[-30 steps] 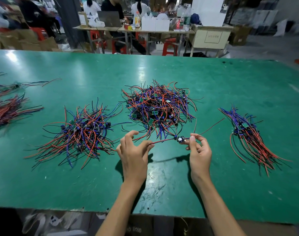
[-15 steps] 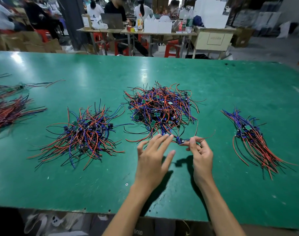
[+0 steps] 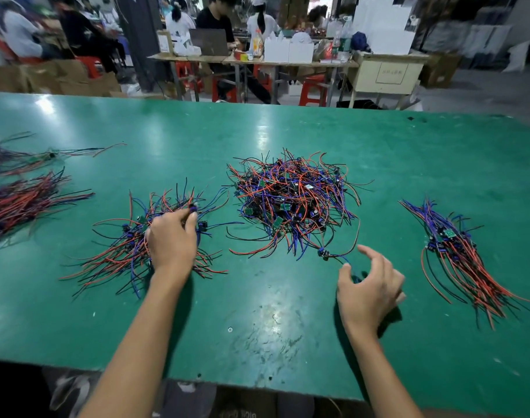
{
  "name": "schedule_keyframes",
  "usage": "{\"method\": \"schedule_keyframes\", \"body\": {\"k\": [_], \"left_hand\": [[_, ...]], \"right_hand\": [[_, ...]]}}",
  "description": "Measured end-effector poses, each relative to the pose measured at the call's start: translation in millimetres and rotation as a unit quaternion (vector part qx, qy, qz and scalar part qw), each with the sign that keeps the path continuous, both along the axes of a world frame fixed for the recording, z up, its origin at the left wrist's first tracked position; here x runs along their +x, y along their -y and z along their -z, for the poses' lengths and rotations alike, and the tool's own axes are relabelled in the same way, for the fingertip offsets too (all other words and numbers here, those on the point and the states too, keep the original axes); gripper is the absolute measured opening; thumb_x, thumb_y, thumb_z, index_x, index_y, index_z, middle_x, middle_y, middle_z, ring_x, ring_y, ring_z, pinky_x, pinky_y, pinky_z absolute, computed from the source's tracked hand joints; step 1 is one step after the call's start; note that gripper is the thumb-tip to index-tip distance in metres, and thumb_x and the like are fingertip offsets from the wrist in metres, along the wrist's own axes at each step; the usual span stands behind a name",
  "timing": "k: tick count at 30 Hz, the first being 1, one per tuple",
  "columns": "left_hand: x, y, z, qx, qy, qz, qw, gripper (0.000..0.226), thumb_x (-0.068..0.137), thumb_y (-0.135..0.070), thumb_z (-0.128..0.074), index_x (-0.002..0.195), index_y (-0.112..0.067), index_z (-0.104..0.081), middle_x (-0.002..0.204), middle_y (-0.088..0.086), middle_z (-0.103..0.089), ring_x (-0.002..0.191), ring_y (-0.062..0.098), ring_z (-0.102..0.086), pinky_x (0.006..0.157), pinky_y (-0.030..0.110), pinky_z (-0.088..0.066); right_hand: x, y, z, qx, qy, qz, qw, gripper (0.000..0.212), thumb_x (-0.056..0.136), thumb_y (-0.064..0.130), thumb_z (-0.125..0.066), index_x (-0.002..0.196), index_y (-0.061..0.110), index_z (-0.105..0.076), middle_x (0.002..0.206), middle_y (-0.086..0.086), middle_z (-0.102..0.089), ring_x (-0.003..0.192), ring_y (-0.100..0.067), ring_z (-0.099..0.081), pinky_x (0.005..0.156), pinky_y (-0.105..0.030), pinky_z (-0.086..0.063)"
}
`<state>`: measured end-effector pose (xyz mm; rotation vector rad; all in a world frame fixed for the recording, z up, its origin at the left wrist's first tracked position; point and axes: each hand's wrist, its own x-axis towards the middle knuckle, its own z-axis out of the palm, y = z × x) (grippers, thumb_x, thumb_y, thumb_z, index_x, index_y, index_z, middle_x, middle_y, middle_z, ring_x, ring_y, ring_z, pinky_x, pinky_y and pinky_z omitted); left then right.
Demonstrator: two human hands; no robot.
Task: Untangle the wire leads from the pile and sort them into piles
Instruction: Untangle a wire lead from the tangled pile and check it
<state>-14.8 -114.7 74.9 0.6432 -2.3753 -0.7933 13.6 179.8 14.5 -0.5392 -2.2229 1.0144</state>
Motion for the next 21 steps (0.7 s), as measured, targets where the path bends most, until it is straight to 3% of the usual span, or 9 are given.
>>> {"method": "schedule_keyframes", "body": {"k": [2, 3, 6, 10, 13, 15, 17, 19, 21], "left_hand": [[5, 6, 8, -0.037, 0.102, -0.042, 0.993, 0.041, 0.099, -0.038, -0.06, 0.119, -0.004, -0.069, 0.118, 0.025, -0.065, 0.117, 0.04, -0.051, 0.102, 0.051, -0.037], [8, 3, 11, -0.055, 0.11, -0.051, 0.991, 0.041, 0.098, -0.038, -0.061, 0.12, -0.005, -0.067, 0.123, 0.024, -0.06, 0.121, 0.039, -0.045, 0.102, 0.051, -0.033], [20, -30, 13, -0.082, 0.028, 0.002, 0.996, 0.032, 0.093, -0.029, -0.065, 0.123, -0.016, -0.067, 0.125, 0.013, -0.057, 0.119, 0.032, -0.043, 0.096, 0.043, -0.029], [33, -88, 23, -0.101, -0.018, 0.224, 0.969, 0.027, 0.095, -0.025, -0.063, 0.122, -0.023, -0.067, 0.12, 0.0, -0.064, 0.118, 0.022, -0.051, 0.094, 0.036, -0.03], [35, -123, 32, -0.129, 0.002, 0.35, 0.928, 0.051, 0.097, -0.032, -0.06, 0.147, -0.031, -0.048, 0.152, -0.007, -0.043, 0.14, 0.013, -0.034, 0.11, 0.03, -0.023], [30, -140, 35, -0.15, 0.014, 0.397, 0.905, 0.057, 0.099, -0.038, -0.057, 0.153, -0.034, -0.038, 0.163, -0.01, -0.027, 0.148, 0.01, -0.022, 0.115, 0.032, -0.018], [26, -149, 35, -0.156, -0.006, 0.41, 0.899, 0.043, 0.1, -0.039, -0.057, 0.143, -0.033, -0.052, 0.158, -0.012, -0.038, 0.146, 0.009, -0.029, 0.113, 0.033, -0.018], [25, -151, 32, -0.111, -0.053, 0.406, 0.906, 0.025, 0.097, -0.037, -0.064, 0.119, -0.027, -0.068, 0.133, -0.012, -0.063, 0.134, 0.01, -0.047, 0.105, 0.031, -0.02], [26, -150, 28, -0.066, -0.097, 0.394, 0.912, 0.02, 0.091, -0.035, -0.071, 0.106, -0.021, -0.073, 0.111, -0.01, -0.072, 0.118, 0.011, -0.059, 0.098, 0.029, -0.022]], "right_hand": [[-4, -2, 3, 0.017, 0.087, 0.009, 0.996, 0.038, 0.087, 0.028, -0.072, 0.124, 0.025, -0.065, 0.124, 0.0, -0.064, 0.119, -0.026, -0.043, 0.096, -0.041, -0.025], [-6, -2, 5, 0.018, 0.117, 0.0, 0.993, 0.035, 0.091, 0.03, -0.068, 0.125, 0.025, -0.066, 0.121, -0.001, -0.065, 0.118, -0.026, -0.044, 0.095, -0.04, -0.024], [-10, -3, 8, 0.02, 0.136, -0.015, 0.99, 0.025, 0.099, 0.027, -0.058, 0.119, 0.029, -0.073, 0.11, -0.004, -0.07, 0.111, -0.025, -0.049, 0.088, -0.037, -0.021], [-6, -2, 4, -0.03, 0.063, -0.045, 0.997, 0.017, 0.1, 0.027, -0.059, 0.101, 0.036, -0.073, 0.102, 0.006, -0.068, 0.099, -0.014, -0.047, 0.082, -0.03, -0.015], [0, 1, -2, -0.054, -0.011, -0.097, 0.994, 0.018, 0.101, 0.027, -0.055, 0.096, 0.036, -0.07, 0.101, 0.012, -0.067, 0.097, -0.009, -0.049, 0.089, -0.029, -0.017], [5, 3, -7, -0.045, -0.066, -0.133, 0.988, 0.018, 0.097, 0.028, -0.053, 0.096, 0.033, -0.071, 0.101, 0.014, -0.068, 0.097, -0.012, -0.054, 0.092, -0.03, -0.021], [9, 5, -9, -0.036, -0.105, -0.155, 0.982, 0.018, 0.096, 0.025, -0.054, 0.095, 0.031, -0.07, 0.099, 0.014, -0.068, 0.095, -0.015, -0.056, 0.091, -0.031, -0.025], [10, 5, -10, -0.033, -0.13, -0.152, 0.979, 0.016, 0.096, 0.024, -0.055, 0.096, 0.03, -0.07, 0.099, 0.014, -0.068, 0.096, -0.018, -0.058, 0.091, -0.031, -0.027], [9, 4, -10, -0.019, -0.146, -0.113, 0.983, 0.014, 0.094, 0.026, -0.058, 0.102, 0.027, -0.069, 0.106, 0.011, -0.067, 0.105, -0.021, -0.057, 0.093, -0.027, -0.026]]}}
